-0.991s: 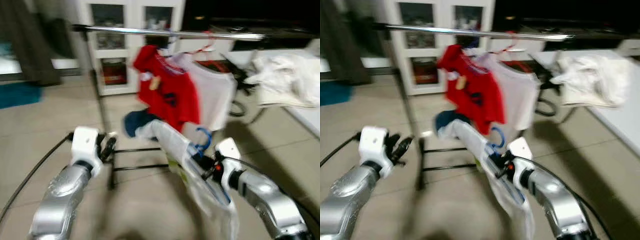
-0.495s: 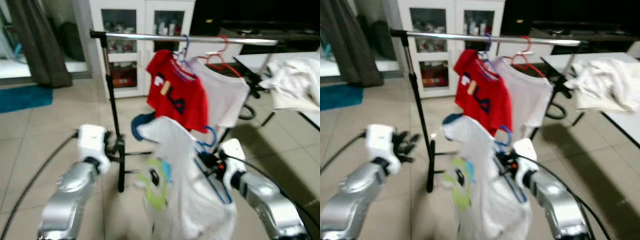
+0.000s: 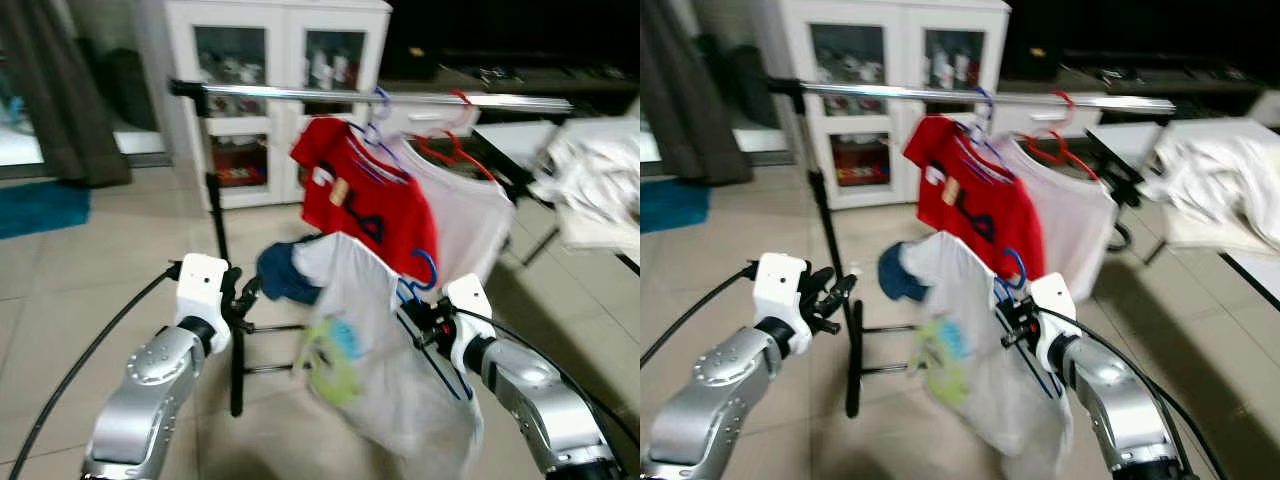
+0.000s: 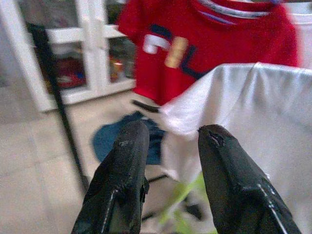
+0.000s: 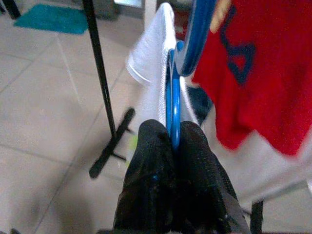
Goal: Hang hanger
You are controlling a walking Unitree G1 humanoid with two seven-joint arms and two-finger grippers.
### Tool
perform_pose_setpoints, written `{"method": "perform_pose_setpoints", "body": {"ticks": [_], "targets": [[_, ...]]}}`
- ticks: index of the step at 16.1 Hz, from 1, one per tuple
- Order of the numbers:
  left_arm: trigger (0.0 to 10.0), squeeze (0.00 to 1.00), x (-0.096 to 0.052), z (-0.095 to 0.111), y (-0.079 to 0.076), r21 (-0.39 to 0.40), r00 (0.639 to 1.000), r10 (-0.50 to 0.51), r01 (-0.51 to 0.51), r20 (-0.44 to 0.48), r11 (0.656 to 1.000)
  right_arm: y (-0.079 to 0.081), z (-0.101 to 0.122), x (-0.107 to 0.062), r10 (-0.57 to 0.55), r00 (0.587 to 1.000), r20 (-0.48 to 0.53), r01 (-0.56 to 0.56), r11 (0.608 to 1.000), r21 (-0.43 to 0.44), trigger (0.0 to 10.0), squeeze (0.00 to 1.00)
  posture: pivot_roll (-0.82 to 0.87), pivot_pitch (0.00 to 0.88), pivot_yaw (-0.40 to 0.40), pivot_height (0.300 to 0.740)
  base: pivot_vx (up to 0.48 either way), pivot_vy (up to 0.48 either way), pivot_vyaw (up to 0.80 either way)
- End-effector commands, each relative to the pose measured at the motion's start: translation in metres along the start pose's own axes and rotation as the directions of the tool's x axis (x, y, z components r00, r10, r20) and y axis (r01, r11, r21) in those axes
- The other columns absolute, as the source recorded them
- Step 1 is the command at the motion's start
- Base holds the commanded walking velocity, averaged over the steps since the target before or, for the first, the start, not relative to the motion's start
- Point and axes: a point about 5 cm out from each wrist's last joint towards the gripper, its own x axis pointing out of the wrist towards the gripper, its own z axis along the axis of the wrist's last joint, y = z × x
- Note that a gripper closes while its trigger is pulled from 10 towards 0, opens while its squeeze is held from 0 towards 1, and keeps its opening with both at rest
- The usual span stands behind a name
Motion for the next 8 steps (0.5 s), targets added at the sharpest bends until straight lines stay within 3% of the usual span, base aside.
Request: {"method": "perform_pose_setpoints", "body": {"ticks": [1, 8], "targets": [[10.0, 0.0, -0.003, 0.005, 0.005, 0.026, 1.0, 0.011, -0.011, 0.011, 1.0, 0.0, 0.015, 0.003, -0.009, 0.998, 0.055, 0.01, 1.0, -0.013, 10.0, 0.0, 0.06, 0.0, -0.067, 0.74, 0.382, 0.0, 0.0], [10.0, 0.0, -0.015, 0.0, 0.007, 0.066, 1.0, 0.018, -0.017, -0.011, 0.998, -0.001, 0.032, 0.011, -0.029, 0.998, 0.047, 0.031, 0.999, -0.028, 10.0, 0.0, 0.09, 0.0, -0.109, 0.74, 0.365, 0.0, 0.0]]}}
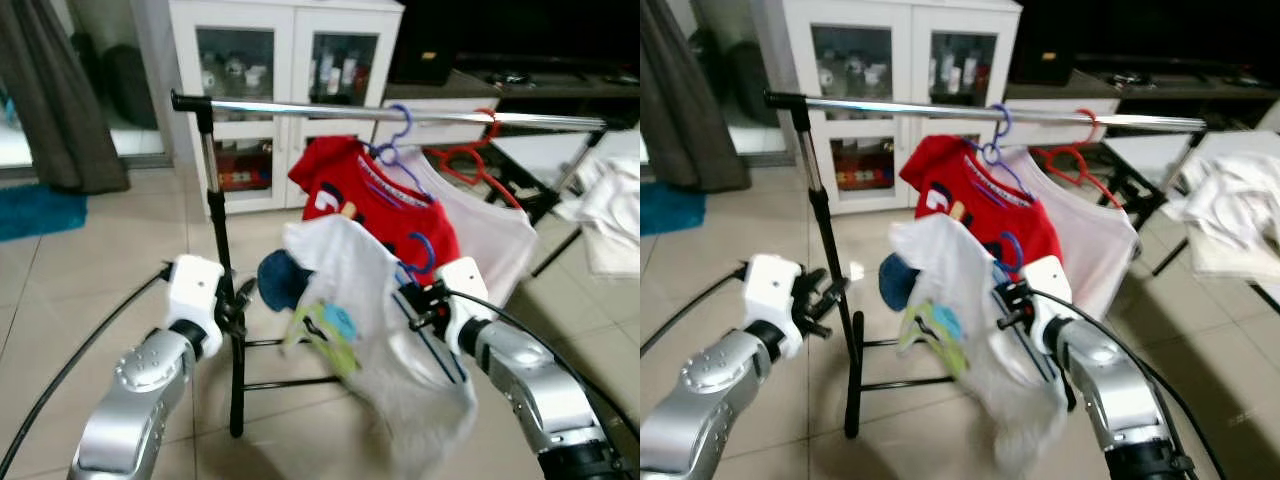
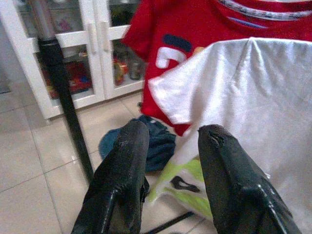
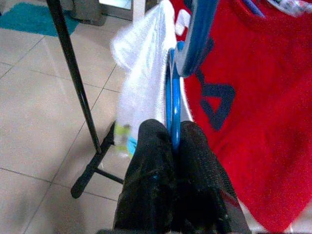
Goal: Hang hanger
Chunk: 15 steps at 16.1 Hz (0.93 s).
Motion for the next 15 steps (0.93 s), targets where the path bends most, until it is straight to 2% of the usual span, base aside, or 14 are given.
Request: {"method": "perform_pose_setpoints", "body": {"ticks": [1, 3, 4, 6, 7, 10, 12, 14, 15], "targets": [[10.0, 0.0, -0.004, 0.001, 0.006, 0.016, 1.0, 0.027, -0.027, -0.001, 0.999, 0.002, 0.016, 0.003, 0.006, 0.999, 0.047, -0.005, 1.0, -0.016, 10.0, 0.0, 0.1, 0.0, -0.112, 0.74, 0.356, 0.0, 0.0], [10.0, 0.0, -0.014, 0.005, 0.006, 0.017, 0.999, 0.035, -0.035, 0.003, 0.999, 0.006, 0.026, 0.007, 0.011, 0.998, 0.064, -0.012, 1.0, 0.015, 10.0, 0.0, 0.12, 0.0, -0.116, 0.74, 0.356, 0.0, 0.63], [10.0, 0.0, -0.016, 0.007, 0.005, 0.017, 0.999, 0.032, -0.032, 0.007, 0.999, 0.01, 0.03, 0.008, 0.023, 0.997, 0.078, -0.024, 1.0, 0.0, 10.0, 0.0, 0.12, 0.0, -0.107, 0.74, 0.352, 0.0, 0.78], [10.0, 0.0, -0.016, 0.009, 0.005, 0.026, 1.0, 0.023, -0.023, 0.008, 0.999, 0.016, 0.038, 0.01, 0.026, 0.993, 0.115, -0.029, 0.999, 0.025, 10.0, 0.0, 0.12, 0.0, -0.093, 0.74, 0.354, 0.0, 0.79], [10.0, 0.0, -0.015, 0.012, 0.005, 0.03, 1.0, 0.011, -0.011, 0.013, 0.999, 0.014, 0.043, 0.009, 0.004, 0.991, 0.137, -0.013, 0.998, 0.069, 10.0, 0.0, 0.12, 0.0, -0.087, 0.74, 0.352, 0.0, 0.0], [10.0, 0.0, -0.003, 0.02, -0.006, 0.051, 0.997, -0.071, 0.069, 0.04, 0.996, -0.001, 0.063, 0.007, -0.117, 0.981, 0.157, 0.112, 0.993, 0.044, 10.0, 0.0, 0.09, 0.0, -0.088, 0.74, 0.23, 0.0, 0.0], [10.0, 0.0, 0.001, 0.022, -0.028, 0.07, 0.967, -0.25, 0.247, 0.046, 0.966, -0.011, 0.081, -0.001, -0.211, 0.958, 0.192, 0.207, 0.978, 0.04, 10.0, 0.0, 0.07, 0.0, -0.077, 0.74, 0.0, 0.0, 0.0], [10.0, 0.0, 0.001, 0.024, -0.046, 0.11, 0.901, -0.433, 0.427, 0.034, 0.898, -0.017, 0.093, -0.006, -0.249, 0.941, 0.228, 0.243, 0.968, 0.054, 10.0, 0.0, 0.05, 0.0, -0.074, 0.74, 0.0, 0.0, 0.0], [10.0, 0.0, 0.003, 0.025, -0.048, 0.128, 0.885, -0.464, 0.458, 0.027, 0.88, -0.019, 0.096, -0.005, -0.26, 0.939, 0.226, 0.253, 0.965, 0.063, 10.0, 0.0, 0.04, 0.0, -0.072, 0.74, 0.0, 0.0, 0.0]]}}
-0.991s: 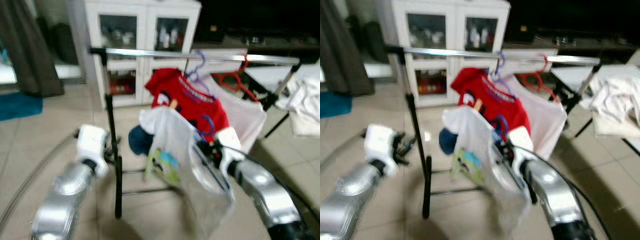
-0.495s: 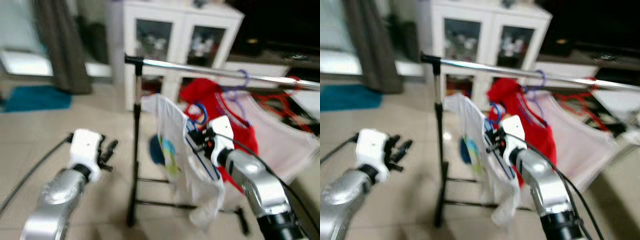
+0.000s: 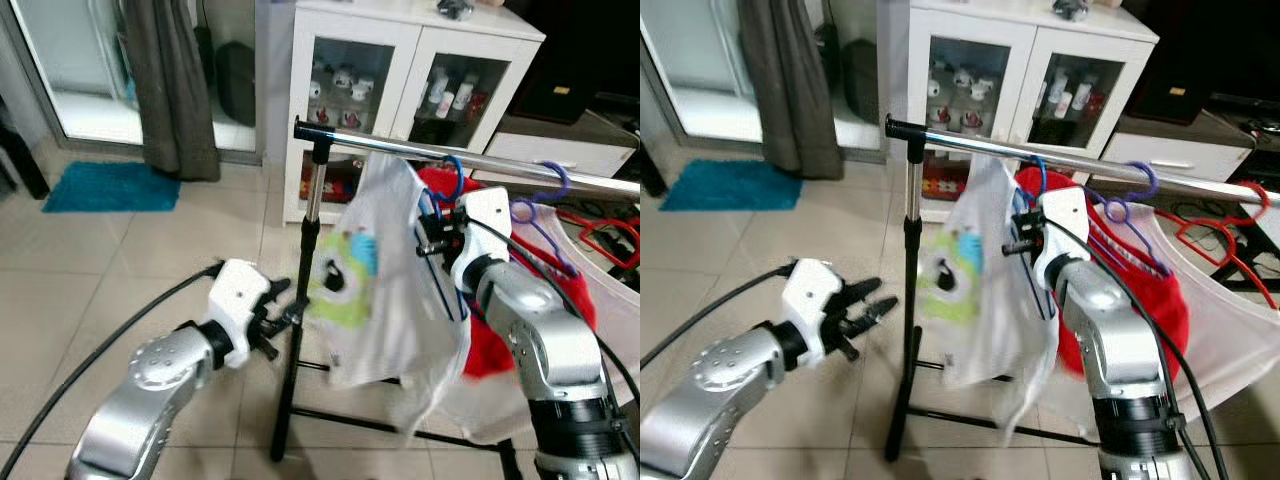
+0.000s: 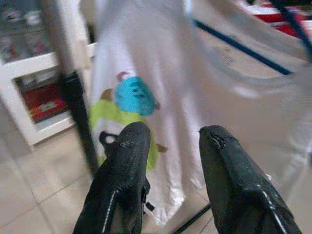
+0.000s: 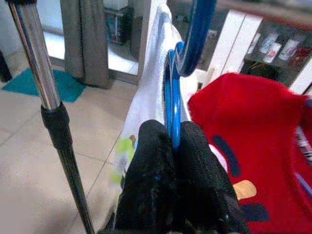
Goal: Hang hanger
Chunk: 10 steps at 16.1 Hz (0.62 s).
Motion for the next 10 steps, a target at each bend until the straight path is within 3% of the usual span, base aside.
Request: {"method": "perform_pose_setpoints", "body": {"ticks": [1, 3, 6, 7, 9, 10], "targets": [[10.0, 0.0, 0.005, 0.004, -0.002, 0.019, 0.999, -0.042, 0.042, 0.005, 0.999, -0.005, 0.01, 0.004, -0.017, 1.0, 0.014, 0.017, 1.0, 0.011, 10.0, 0.0, 0.03, 0.0, -0.07, 0.74, 0.0, 0.0, 0.0], [10.0, 0.0, 0.007, 0.006, 0.002, 0.046, 0.998, -0.069, 0.07, -0.008, 0.996, 0.006, 0.008, 0.027, 0.051, 0.993, -0.104, -0.048, 0.998, 0.031, 10.0, 0.0, 0.02, 0.0, -0.075, 0.74, 0.0, 0.0, 0.0], [10.0, 0.0, 0.002, 0.01, 0.002, 0.035, 0.993, -0.115, 0.115, -0.02, 0.993, 0.027, 0.028, 0.065, 0.163, 0.977, -0.136, -0.161, 0.987, 0.024, 10.0, 0.0, 0.04, 0.0, -0.108, 0.74, 0.0, 0.0, 0.0], [10.0, 0.0, -0.001, 0.009, 0.004, 0.034, 0.995, -0.1, 0.101, -0.022, 0.994, 0.031, 0.035, 0.075, 0.157, 0.979, -0.13, -0.154, 0.987, 0.039, 10.0, 0.0, 0.04, 0.0, -0.108, 0.74, 0.0, 0.0, 0.0], [10.0, 0.0, -0.008, 0.006, 0.007, 0.028, 0.997, -0.064, 0.065, -0.032, 0.997, 0.039, 0.043, 0.088, 0.165, 0.978, -0.129, -0.157, 0.985, 0.07, 10.0, 0.0, 0.07, 0.0, -0.141, 0.74, 0.0, 0.0, 0.0], [10.0, 0.0, -0.013, 0.004, 0.007, 0.021, 0.997, -0.063, 0.064, -0.05, 0.998, 0.046, 0.037, 0.095, 0.19, 0.965, -0.181, -0.173, 0.979, 0.108, 10.0, 0.0, 0.08, 0.0, -0.146, 0.74, 0.0, 0.0, 0.0]]}}
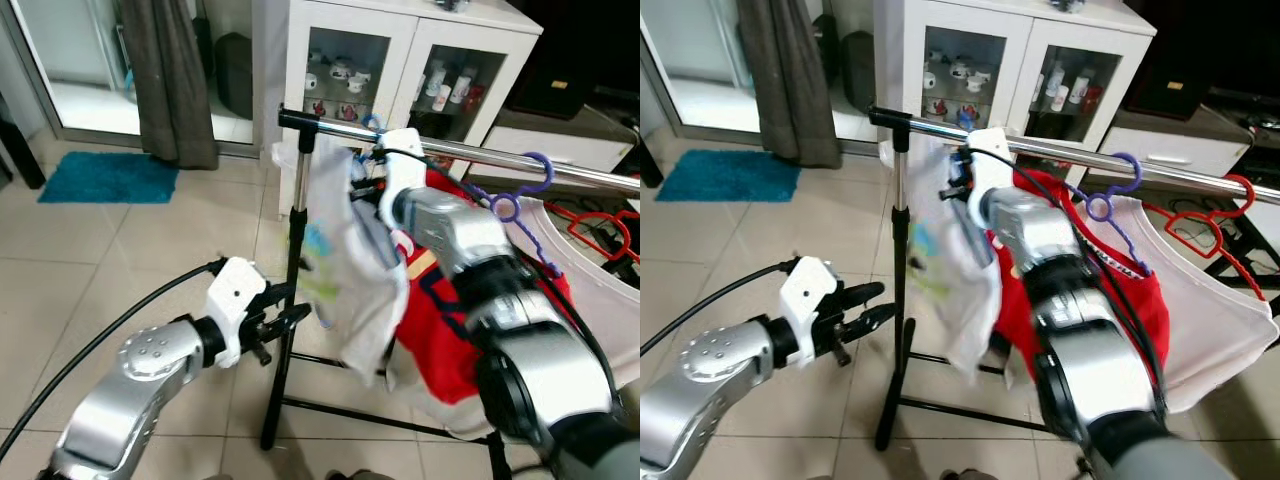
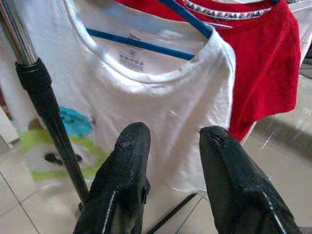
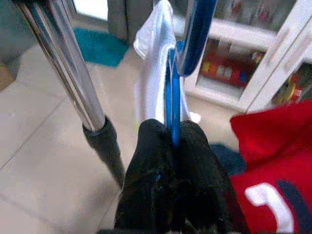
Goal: Hang hanger
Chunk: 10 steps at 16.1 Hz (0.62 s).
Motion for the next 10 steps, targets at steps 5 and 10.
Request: {"method": "perform_pose_setpoints", "body": {"ticks": [5, 10], "targets": [[10.0, 0.0, -0.003, 0.001, 0.001, -0.021, 1.0, 0.017, -0.017, -0.01, 1.0, -0.002, 0.0, 0.004, 0.053, 0.999, 0.003, -0.053, 0.998, 0.045, 10.0, 1.0, 0.08, 0.0, -0.143, 0.74, 0.0, 0.0, 0.0], [10.0, 0.0, 0.005, -0.007, 0.01, -0.144, 0.986, 0.163, -0.168, -0.047, 0.975, -0.028, 0.004, -0.083, 0.391, 0.884, 0.257, -0.371, 0.92, -0.124, 10.0, 1.0, 0.03, 0.0, -0.066, 0.74, 0.0, 0.0, 0.0]]}}
